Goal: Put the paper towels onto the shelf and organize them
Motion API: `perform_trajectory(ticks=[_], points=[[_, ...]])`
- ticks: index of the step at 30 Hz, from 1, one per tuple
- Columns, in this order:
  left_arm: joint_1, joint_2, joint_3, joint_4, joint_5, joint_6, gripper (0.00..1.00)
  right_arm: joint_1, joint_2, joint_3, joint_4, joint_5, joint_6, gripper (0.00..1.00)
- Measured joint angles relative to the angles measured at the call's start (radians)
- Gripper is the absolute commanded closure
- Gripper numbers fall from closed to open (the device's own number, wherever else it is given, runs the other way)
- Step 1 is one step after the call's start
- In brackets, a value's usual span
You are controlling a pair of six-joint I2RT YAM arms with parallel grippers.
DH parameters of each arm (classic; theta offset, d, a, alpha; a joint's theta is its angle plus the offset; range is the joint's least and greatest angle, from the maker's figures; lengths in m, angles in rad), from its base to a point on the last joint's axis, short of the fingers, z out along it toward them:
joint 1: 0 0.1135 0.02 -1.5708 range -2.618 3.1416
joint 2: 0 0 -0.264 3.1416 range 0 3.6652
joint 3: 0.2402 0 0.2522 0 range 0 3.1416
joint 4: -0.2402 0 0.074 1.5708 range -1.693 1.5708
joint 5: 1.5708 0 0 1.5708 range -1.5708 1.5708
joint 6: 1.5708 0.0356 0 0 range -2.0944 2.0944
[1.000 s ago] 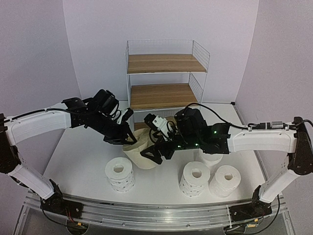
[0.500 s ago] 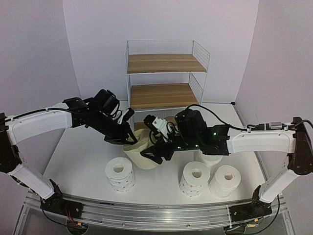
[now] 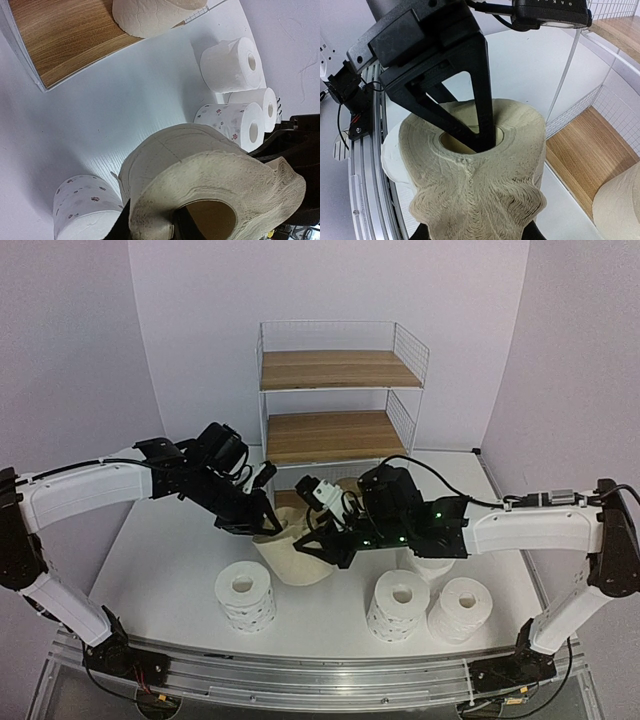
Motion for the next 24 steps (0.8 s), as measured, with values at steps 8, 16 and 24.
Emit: perform_trajectory(ticks=[8,16,24], points=[[-0.012,-0.001,0.059,0.002,-0.059,-0.017,0.28,0.000,0.000,-0.025,0.021,0.078,0.070,1.00],[-0.018,-0.075,0.089,-0.026,-0.196,-0.044,0.00,0.000,0.002,-0.107,0.025,0.281,0.141,1.00],[-0.018,-0.262,0.076,-0.115,-0.442,-0.124,0.00,0.000,0.120,-0.136,0.262,0.460,0.193,1.00]])
